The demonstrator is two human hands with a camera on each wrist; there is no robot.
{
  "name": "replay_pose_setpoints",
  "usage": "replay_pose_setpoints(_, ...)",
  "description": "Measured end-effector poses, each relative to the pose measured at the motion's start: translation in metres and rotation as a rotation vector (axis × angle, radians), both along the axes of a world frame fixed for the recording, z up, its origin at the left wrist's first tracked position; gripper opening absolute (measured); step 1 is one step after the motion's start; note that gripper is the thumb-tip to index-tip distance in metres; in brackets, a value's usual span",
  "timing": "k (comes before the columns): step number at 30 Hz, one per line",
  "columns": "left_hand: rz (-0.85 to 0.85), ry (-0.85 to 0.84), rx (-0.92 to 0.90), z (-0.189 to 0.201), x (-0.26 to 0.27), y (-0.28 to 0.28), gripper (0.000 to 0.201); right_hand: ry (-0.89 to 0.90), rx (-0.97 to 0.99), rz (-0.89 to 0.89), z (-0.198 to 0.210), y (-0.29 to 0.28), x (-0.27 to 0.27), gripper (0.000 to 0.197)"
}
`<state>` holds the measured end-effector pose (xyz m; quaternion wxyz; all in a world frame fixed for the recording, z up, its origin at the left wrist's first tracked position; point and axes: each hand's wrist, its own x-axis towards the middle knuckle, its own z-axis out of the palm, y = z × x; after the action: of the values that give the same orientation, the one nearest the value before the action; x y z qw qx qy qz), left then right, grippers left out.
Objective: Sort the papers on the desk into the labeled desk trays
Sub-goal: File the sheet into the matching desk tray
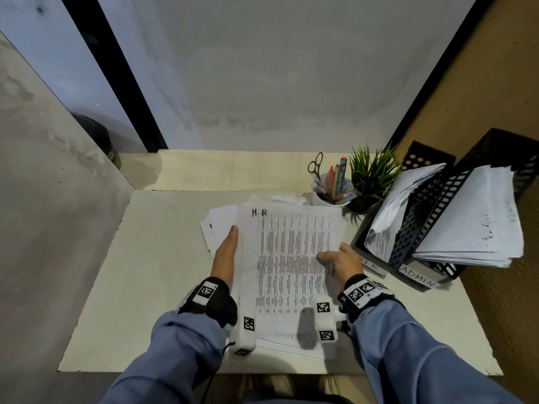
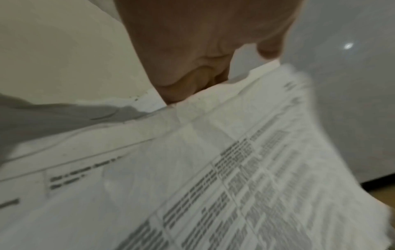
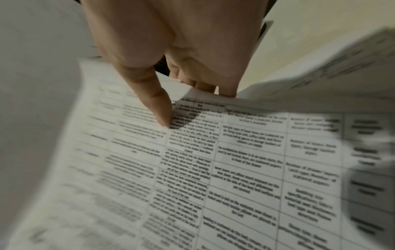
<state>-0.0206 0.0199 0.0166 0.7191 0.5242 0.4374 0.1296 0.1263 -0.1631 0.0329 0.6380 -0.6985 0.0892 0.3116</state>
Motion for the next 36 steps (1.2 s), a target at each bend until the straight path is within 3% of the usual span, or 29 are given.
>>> replay_pose_setpoints(1,-0.046,0.015,-0.003,0.004,0.003,-0.002,0.063,0.017,0.047,-0.005,0.008,0.003,-0.001,0.017)
replay_pose_setpoints(3,-0.083,-0.002,0.041,0.011,0.007,-0.009,0.07,0.032,0.123,-0.01,0.024,0.01,-0.005,0.016)
replay_pose_setpoints(7,0.022,-0.077,0.271,0.044,0.014,-0.018,0.021,-0.228,0.153,0.017,0.052,0.02,-0.008,0.017)
replay_pose_setpoints(11,0.148,-0.19,0.528,0.085,0.019,-0.019,0.011,-0.5,0.277,-0.042,0.088,0.023,-0.014,0.024)
replay_pose_setpoints(14,0.143,-0.186,0.533,0.082,0.013,-0.02,0.011,-0.503,0.338,-0.033,0.093,0.018,-0.025,0.031)
replay_pose_setpoints(18,-0.006,0.035,0.399,0.041,0.001,-0.025,0.005,-0.322,0.064,0.146,0.052,0.014,-0.042,0.019)
replay_pose_setpoints(21,-0.037,0.182,0.323,0.02,-0.003,-0.027,0.025,-0.215,-0.083,0.17,0.026,0.014,-0.044,0.014)
replay_pose_setpoints(25,0.053,0.087,0.378,0.041,0.002,-0.023,0.006,-0.298,-0.012,0.164,0.046,0.019,-0.029,0.015)
replay_pose_setpoints(28,0.039,-0.041,0.533,0.08,0.014,-0.02,0.016,-0.489,-0.068,0.185,0.071,0.012,-0.007,0.016)
replay_pose_setpoints(30,-0.011,-0.089,0.562,0.104,0.025,-0.017,0.013,-0.603,-0.064,0.143,0.085,0.003,0.01,0.01)
replay_pose_setpoints(32,-0.06,-0.123,0.617,0.126,0.036,-0.015,0.009,-0.74,-0.152,-0.009,0.094,-0.006,0.031,0.033)
replay_pose_setpoints(34,-0.123,-0.138,0.696,0.146,0.049,-0.013,0.013,-0.799,-0.43,-0.17,0.096,-0.014,0.057,0.057)
replay_pose_setpoints(36,-0.202,-0.13,0.79,0.166,0.061,-0.016,0.013,-0.59,-0.614,-0.235,0.086,-0.022,0.079,0.082)
